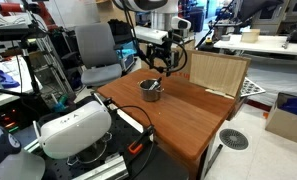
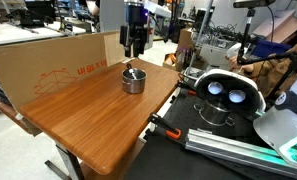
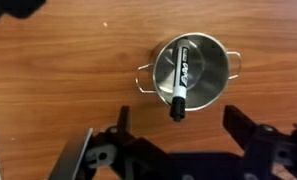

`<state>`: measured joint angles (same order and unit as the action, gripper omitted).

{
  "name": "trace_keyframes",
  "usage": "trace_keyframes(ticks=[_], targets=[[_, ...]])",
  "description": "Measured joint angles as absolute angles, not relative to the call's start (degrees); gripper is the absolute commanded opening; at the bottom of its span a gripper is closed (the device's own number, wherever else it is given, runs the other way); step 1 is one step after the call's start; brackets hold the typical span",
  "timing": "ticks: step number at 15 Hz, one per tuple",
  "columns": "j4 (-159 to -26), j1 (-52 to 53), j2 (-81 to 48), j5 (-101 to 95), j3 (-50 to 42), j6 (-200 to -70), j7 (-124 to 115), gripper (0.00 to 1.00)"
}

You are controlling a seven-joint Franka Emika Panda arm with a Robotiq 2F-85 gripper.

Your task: Pick up the pen from the silver pot and put it on the table.

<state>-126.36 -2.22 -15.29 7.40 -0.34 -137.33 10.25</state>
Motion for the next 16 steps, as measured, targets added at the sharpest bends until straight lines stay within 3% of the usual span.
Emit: trace_keyframes(ticks=[9, 10, 11, 16], targets=[[-120.55, -2.14, -22.56, 7.4, 1.22, -137.3, 7.0, 1.0], [-120.07, -2.11, -23.14, 7.39, 1.26, -137.29, 6.74, 0.75], [-119.66, -2.08, -23.63, 7.39, 1.3, -137.26, 6.57, 0.74], [-118.62, -2.06, -24.82, 7.37, 1.47, -137.21, 6.4, 0.35]])
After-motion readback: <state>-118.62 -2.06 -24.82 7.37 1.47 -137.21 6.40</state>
